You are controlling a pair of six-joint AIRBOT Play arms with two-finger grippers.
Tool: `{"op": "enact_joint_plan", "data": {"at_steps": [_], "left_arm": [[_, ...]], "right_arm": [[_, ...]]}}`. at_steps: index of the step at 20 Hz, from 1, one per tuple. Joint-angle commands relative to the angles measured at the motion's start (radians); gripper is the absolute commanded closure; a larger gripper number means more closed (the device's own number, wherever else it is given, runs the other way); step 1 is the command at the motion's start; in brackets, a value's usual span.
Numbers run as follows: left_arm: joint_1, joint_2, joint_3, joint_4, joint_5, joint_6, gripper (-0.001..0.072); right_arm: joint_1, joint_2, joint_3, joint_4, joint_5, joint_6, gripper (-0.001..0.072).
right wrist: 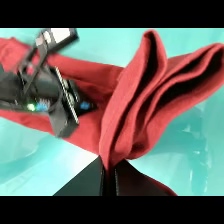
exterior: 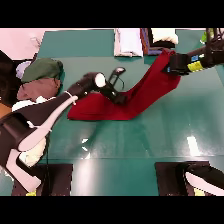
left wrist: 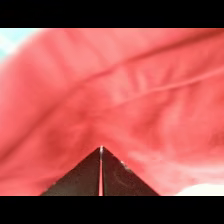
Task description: Fold the shirts.
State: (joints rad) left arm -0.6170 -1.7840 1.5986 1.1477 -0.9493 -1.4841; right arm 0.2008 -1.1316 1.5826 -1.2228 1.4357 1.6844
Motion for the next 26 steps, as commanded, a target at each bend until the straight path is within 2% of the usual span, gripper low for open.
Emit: {"op": "enact_joint_plan", "data": {"at_steps": [1,6,12,13,14,15,17,20,24,26], "left_arm": [[0.110,0.106,0.014,0.127,-0.057,-0.035,0.0686],[0.347,0.334,0.014,0.278,-0.140,-0.024,0.0685],[0.548,0.530,0.014,0.316,-0.200,0.001,0.0685],[0.562,0.547,0.014,0.316,-0.201,0.000,0.0684],[0.568,0.558,0.014,0.316,-0.203,0.000,0.0684],[0.568,0.563,0.014,0.316,-0.207,0.000,0.0684],[0.568,0.565,0.014,0.315,-0.241,0.000,0.0684],[0.568,0.565,0.014,0.315,-0.271,0.001,0.0684],[0.540,0.566,0.014,0.308,-0.281,0.002,0.0685],[0.511,0.566,0.014,0.308,-0.271,0.004,0.0685]], "right_arm": [[0.100,-0.031,0.007,0.010,-0.073,0.052,0.0692],[0.294,-0.174,0.007,0.170,-0.353,0.054,0.0692],[0.563,-0.470,0.008,0.239,-0.758,0.030,0.0682],[0.596,-0.523,0.014,0.237,-0.837,0.016,0.0590],[0.620,-0.583,0.044,0.237,-0.917,0.003,0.0401],[0.631,-0.634,0.093,0.235,-0.953,-0.018,0.0286],[0.622,-0.701,0.208,0.218,-0.856,-0.025,0.0263],[0.554,-0.655,0.245,0.040,-0.614,-0.023,0.0285],[0.415,-0.465,0.069,-0.229,-0.381,0.054,0.0285],[0.322,-0.370,-0.055,-0.274,-0.263,0.126,0.0270]]}}
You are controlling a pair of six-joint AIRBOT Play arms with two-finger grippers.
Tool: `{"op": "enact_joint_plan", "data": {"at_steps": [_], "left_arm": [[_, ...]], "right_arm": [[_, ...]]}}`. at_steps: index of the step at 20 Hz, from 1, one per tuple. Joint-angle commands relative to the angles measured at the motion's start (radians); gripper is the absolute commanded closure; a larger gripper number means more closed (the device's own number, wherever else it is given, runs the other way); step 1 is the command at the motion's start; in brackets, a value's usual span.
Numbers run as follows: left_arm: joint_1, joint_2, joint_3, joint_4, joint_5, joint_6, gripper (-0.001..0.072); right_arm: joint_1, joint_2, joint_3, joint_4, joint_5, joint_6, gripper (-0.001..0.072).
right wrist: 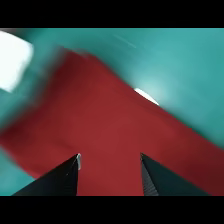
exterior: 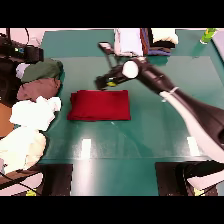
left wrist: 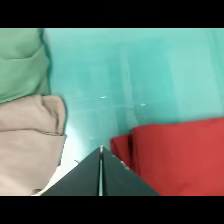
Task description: Fold the shirts.
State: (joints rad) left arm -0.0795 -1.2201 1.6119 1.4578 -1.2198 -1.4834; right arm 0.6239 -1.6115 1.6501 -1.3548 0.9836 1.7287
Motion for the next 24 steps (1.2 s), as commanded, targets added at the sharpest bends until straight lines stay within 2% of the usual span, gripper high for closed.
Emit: {"op": "enact_joint_plan", "data": {"at_steps": [1,2,5,9,15,16,17,20,21,24], "left_arm": [[-0.040,0.002,0.000,-0.002,0.010,0.003,0.0685],[-0.054,0.002,0.000,-0.002,0.024,0.003,0.0685],[-0.084,-0.002,-0.002,-0.004,0.053,0.000,0.0685],[-0.087,-0.003,-0.002,-0.019,0.043,0.000,0.0685],[-0.087,-0.003,-0.002,-0.020,-0.022,0.011,0.0685],[-0.087,-0.003,-0.002,-0.020,-0.032,0.019,0.0685],[-0.087,-0.003,-0.002,-0.022,-0.039,0.019,0.0685],[-0.087,-0.003,-0.002,-0.054,-0.040,0.019,0.0685],[-0.087,-0.003,-0.002,-0.079,-0.037,0.019,0.0686],[-0.137,-0.003,-0.002,-0.082,-0.021,0.024,0.0686]], "right_arm": [[-0.152,0.145,-0.185,-0.129,0.231,0.105,0.0133],[-0.190,0.167,-0.238,-0.127,0.250,0.139,-0.0006],[-0.269,0.157,-0.343,-0.002,0.240,0.166,-0.0002],[-0.247,0.038,-0.352,0.162,0.140,0.159,0.0001],[-0.167,-0.161,-0.188,0.184,0.129,0.174,0.0022],[-0.157,-0.176,-0.174,0.184,0.130,0.174,0.0070],[-0.148,-0.184,-0.162,0.175,0.131,0.174,0.0192],[-0.133,-0.166,-0.160,0.137,0.110,0.164,0.0656],[-0.143,-0.150,-0.160,0.114,0.112,0.163,0.0691],[-0.214,-0.055,-0.160,0.021,0.128,0.163,0.0691]]}}
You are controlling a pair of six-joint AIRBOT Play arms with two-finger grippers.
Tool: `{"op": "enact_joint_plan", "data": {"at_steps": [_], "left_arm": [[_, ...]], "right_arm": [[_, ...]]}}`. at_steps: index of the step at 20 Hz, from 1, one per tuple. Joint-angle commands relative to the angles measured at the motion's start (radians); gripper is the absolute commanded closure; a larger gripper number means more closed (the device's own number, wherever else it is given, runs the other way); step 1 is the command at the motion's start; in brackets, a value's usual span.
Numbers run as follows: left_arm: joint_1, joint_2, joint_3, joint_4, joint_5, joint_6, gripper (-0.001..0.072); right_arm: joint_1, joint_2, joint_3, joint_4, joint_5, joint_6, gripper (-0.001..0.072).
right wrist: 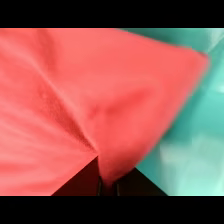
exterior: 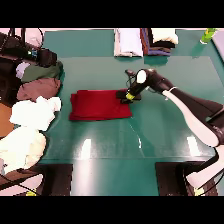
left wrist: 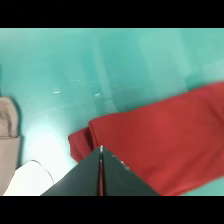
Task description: Fold the shirts.
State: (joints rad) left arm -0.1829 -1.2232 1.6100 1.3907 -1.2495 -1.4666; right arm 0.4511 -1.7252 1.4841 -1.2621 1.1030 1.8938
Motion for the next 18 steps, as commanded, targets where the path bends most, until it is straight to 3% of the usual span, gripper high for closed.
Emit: {"op": "enact_joint_plan", "data": {"at_steps": [1,7,14,18], "left_arm": [[-0.076,0.000,0.000,0.014,0.006,0.017,0.0686],[-0.238,0.000,0.000,0.043,0.030,0.027,0.0686],[-0.240,0.000,0.000,0.041,0.030,0.000,0.0686],[-0.240,0.000,0.000,0.040,0.031,-0.003,0.0685]], "right_arm": [[-0.079,0.104,0.006,-0.118,0.029,-0.003,0.0691],[-0.462,0.328,0.004,-0.330,0.214,-0.119,0.0691],[-1.101,0.414,0.003,-0.336,0.286,-0.212,0.0691],[-1.327,0.444,-0.119,-0.335,0.286,-0.208,0.0691]]}}
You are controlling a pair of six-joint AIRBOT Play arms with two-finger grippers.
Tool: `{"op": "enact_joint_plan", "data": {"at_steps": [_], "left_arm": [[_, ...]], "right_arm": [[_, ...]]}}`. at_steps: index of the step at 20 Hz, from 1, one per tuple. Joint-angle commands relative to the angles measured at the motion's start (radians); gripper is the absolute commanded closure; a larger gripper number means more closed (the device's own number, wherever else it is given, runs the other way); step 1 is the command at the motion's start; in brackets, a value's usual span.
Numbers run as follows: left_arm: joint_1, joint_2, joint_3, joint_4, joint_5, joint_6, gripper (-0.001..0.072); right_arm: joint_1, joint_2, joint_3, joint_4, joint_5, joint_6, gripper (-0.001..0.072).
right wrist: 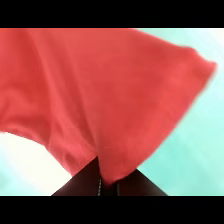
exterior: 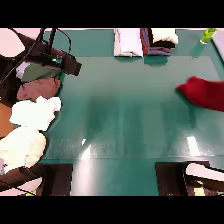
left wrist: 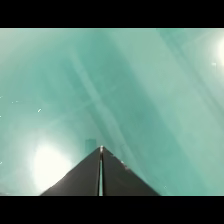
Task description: Fold the shirts.
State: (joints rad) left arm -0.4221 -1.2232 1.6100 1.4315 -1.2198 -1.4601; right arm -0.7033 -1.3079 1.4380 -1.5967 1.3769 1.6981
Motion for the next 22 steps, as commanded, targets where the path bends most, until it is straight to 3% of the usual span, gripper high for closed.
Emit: {"op": "enact_joint_plan", "data": {"at_steps": [1,7,12,13,14,15,19,22], "left_arm": [[-0.001,0.000,0.000,0.000,0.002,-0.009,0.0685],[-0.001,0.000,0.000,0.000,0.007,-0.006,0.0685],[-0.001,0.000,0.000,0.000,0.004,-0.005,0.0685],[-0.001,0.000,0.000,0.000,0.004,-0.005,0.0684],[-0.001,0.000,0.000,0.000,0.004,-0.005,0.0685],[-0.001,0.000,0.000,0.000,0.004,-0.005,0.0685],[-0.001,0.000,0.000,0.000,0.005,-0.005,0.0684],[-0.001,0.000,0.000,0.000,0.005,-0.005,0.0684]], "right_arm": [[-0.204,0.045,-0.129,-0.003,0.010,-0.007,0.0691],[-0.268,0.198,-0.413,-0.002,-0.077,-0.002,0.0690],[-0.268,0.216,-0.458,-0.001,-0.014,-0.003,0.0674],[-0.269,0.216,-0.457,-0.001,-0.001,-0.010,0.0533],[-0.269,0.216,-0.452,-0.004,0.018,-0.034,0.0293],[-0.269,0.216,-0.438,-0.005,0.032,-0.050,0.0208],[-0.225,0.217,-0.271,0.037,0.072,-0.050,0.0209],[-0.040,0.231,-0.151,0.158,0.057,-0.050,0.0210]]}}
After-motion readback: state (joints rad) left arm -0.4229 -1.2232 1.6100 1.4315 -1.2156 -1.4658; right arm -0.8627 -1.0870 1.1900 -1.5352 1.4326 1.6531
